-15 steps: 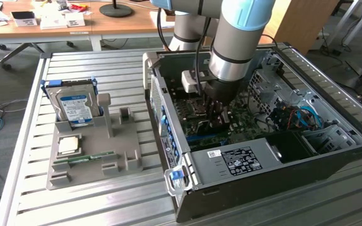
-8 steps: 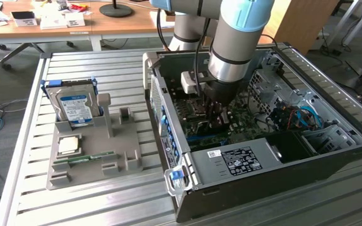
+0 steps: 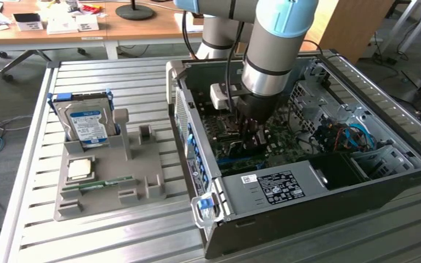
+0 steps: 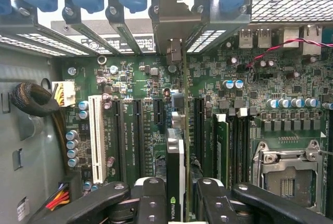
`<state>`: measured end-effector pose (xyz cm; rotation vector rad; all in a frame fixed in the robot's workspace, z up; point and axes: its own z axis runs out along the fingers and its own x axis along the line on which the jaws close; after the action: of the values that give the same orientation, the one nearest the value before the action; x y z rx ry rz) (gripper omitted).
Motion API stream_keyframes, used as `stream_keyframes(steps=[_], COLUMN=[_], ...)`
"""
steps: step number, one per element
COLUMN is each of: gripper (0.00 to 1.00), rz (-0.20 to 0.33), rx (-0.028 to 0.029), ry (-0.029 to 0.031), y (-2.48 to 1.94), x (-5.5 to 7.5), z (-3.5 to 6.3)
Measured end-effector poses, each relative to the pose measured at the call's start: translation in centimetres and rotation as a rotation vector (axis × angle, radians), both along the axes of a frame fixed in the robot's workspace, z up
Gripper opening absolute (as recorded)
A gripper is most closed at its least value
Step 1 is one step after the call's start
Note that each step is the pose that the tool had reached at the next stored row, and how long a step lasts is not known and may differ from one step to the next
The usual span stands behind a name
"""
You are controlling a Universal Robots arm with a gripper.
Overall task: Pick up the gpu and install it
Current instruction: 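Insert the gpu into the slot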
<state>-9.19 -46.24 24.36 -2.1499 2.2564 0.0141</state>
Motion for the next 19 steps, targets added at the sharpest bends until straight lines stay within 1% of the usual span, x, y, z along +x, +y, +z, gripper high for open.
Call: stream_keyframes(steps=[19], gripper=[0.27], rz=[0.000], rx=[0.0000], ry=[0.0000], y=[0.05], x=[0.00], z=[0.00])
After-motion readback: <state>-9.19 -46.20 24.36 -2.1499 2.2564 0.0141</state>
